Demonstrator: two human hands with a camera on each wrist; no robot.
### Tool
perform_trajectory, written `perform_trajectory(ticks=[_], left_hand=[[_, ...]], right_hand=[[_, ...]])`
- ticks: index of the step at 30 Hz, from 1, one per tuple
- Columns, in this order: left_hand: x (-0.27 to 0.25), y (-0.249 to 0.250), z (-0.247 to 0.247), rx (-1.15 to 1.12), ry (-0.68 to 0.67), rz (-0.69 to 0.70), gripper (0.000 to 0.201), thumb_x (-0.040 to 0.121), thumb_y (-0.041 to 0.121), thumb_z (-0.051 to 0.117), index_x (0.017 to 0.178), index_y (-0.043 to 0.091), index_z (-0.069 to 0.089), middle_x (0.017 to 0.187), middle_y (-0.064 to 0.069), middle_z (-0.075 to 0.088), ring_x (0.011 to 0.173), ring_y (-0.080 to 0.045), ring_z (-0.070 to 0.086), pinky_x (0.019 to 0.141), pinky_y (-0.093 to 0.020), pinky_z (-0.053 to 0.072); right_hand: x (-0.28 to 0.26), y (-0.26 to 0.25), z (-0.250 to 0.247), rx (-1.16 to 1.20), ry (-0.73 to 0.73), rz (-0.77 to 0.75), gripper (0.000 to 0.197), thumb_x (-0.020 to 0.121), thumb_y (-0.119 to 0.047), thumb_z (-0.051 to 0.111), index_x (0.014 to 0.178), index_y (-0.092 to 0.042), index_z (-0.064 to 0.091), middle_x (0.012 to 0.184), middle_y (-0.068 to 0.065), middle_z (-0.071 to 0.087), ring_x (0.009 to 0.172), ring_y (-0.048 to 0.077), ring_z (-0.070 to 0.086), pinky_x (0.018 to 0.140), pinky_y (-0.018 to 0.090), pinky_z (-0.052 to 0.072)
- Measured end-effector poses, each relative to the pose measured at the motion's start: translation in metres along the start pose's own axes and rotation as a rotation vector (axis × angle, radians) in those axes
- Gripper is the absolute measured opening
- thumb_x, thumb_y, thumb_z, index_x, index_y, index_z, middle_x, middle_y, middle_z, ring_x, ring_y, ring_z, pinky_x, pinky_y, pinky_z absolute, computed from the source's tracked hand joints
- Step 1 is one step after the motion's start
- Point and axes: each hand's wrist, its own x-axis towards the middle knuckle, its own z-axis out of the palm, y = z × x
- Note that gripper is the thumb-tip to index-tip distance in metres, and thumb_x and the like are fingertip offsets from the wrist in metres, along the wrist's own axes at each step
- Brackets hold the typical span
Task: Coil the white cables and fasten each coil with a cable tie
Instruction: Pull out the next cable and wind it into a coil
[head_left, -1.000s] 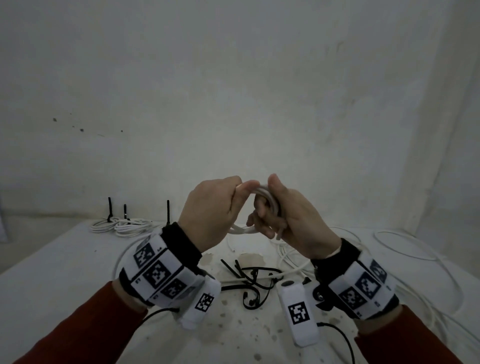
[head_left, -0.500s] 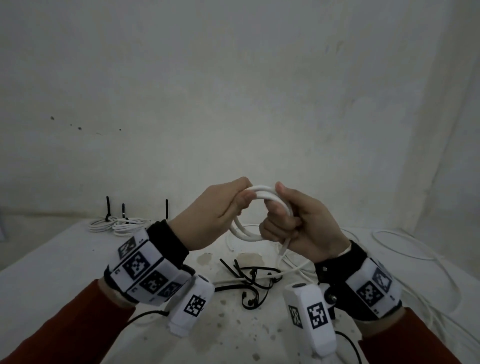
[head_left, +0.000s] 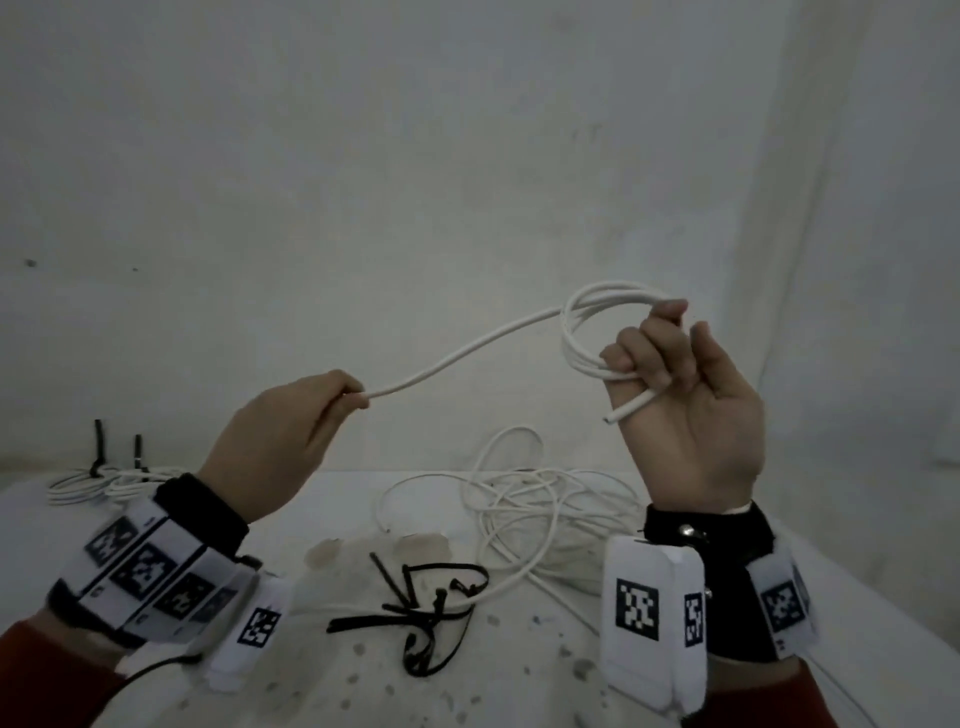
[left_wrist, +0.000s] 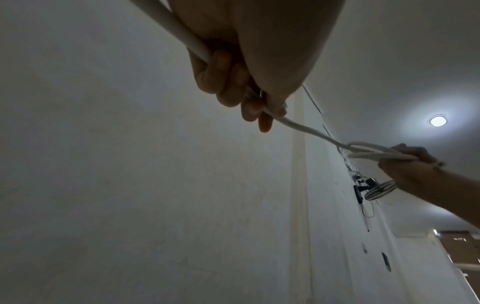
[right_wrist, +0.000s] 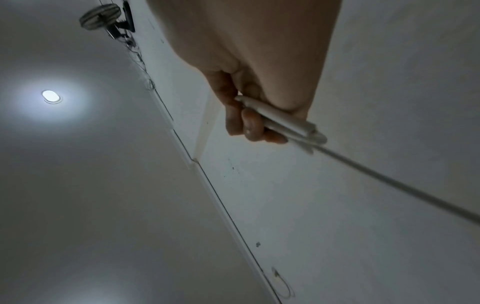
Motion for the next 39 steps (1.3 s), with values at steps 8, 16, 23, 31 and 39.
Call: perform_trajectory(ticks=[8,16,23,31,39], left_hand=[[0.009,0.045,0.029,0.23,0.016,0.269,0.022,0.093,0.032,0.039,0.095,0.02,0.058,0.077,0.005,0.066,0.055,-0.02,0.061,0.037,-0.024,0.037],[0.014,0.068,0.038,0.334,0.004,0.483,0.016,0.085,0.014,0.046,0.096,0.024,0.051,0.077,0.007,0.063,0.059,-0.018,0.054,0.039,-0.024,0.03],[0.018,0.075,0.046,0.382,0.036,0.475,0.008,0.088,0.017,0.048,0.09,0.021,0.055,0.07,0.003,0.059,0.055,-0.019,0.054,0.041,-0.024,0.027],[0.026,0.072,0.038,0.301,0.055,0.428,0.028,0.094,0.038,0.048,0.085,0.017,0.064,0.072,0.003,0.06,0.054,-0.018,0.058,0.035,-0.027,0.035],[0.045,0.045,0.034,0.244,0.106,0.232,0.033,0.096,0.04,0.04,0.09,0.015,0.06,0.073,-0.003,0.055,0.049,-0.025,0.052,0.039,-0.023,0.032]], right_hand=[[0.02,0.004,0.015,-0.389,0.156,-0.394,0.013,0.091,-0.023,0.045,0.094,-0.012,0.052,0.071,-0.005,0.063,0.061,0.011,0.056,0.072,0.024,0.046],[0.019,0.024,-0.01,-1.824,-0.202,-0.285,0.009,0.097,-0.017,0.051,0.089,-0.017,0.048,0.077,-0.005,0.07,0.059,0.015,0.061,0.06,0.032,0.051],[0.017,0.021,-0.023,-2.439,-0.676,-0.128,0.016,0.097,-0.029,0.047,0.089,-0.015,0.045,0.062,0.001,0.057,0.053,0.027,0.048,0.047,0.035,0.034],[0.006,-0.002,-0.031,-2.329,-0.562,0.136,0.044,0.093,-0.056,0.018,0.07,-0.028,0.043,0.052,-0.012,0.046,0.052,0.003,0.045,0.054,0.021,0.031],[0.001,-0.047,-0.042,-2.16,-0.34,0.063,0.044,0.096,-0.037,0.037,0.053,-0.027,0.038,0.049,-0.013,0.046,0.045,0.008,0.042,0.05,0.019,0.026]])
